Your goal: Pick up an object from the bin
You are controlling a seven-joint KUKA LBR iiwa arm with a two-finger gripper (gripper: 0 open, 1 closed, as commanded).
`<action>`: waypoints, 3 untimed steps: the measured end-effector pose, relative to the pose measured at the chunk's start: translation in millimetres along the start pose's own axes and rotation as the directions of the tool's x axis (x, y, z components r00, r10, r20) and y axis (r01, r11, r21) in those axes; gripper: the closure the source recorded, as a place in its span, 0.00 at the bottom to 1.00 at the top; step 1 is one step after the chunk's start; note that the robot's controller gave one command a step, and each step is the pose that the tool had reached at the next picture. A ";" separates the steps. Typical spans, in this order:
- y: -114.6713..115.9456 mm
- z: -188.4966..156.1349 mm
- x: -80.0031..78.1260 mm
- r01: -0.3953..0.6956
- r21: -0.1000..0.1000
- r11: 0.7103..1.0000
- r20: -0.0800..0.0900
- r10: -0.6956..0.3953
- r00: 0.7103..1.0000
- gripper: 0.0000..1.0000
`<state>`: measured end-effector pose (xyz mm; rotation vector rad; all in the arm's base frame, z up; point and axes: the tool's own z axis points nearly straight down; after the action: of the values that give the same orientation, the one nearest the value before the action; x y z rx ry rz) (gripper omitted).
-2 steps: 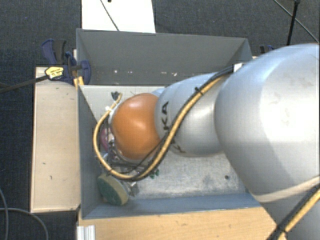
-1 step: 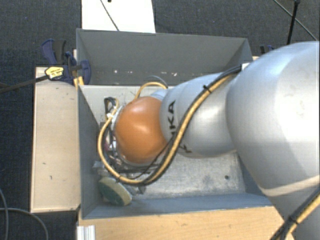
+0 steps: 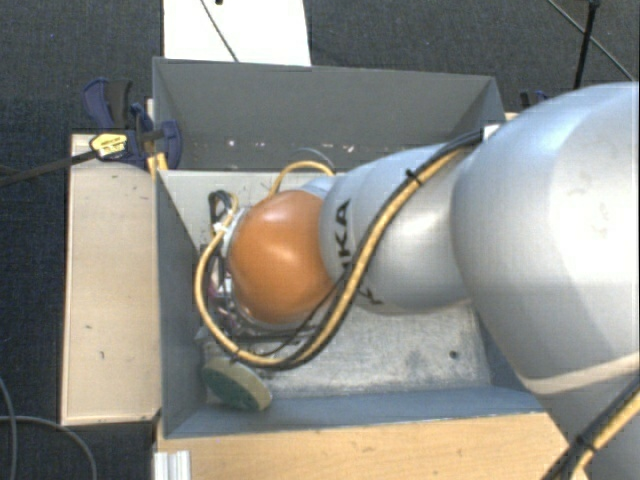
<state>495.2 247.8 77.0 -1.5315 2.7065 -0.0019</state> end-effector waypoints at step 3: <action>-6.7 -37.4 20.1 0.283 -0.027 0.959 -0.022 -0.283 0.959 0.00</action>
Offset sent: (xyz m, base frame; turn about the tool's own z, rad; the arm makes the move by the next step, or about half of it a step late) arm 0.0041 -0.0112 0.1119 -0.0494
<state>489.5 226.5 113.9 -1.9241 2.4867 0.0034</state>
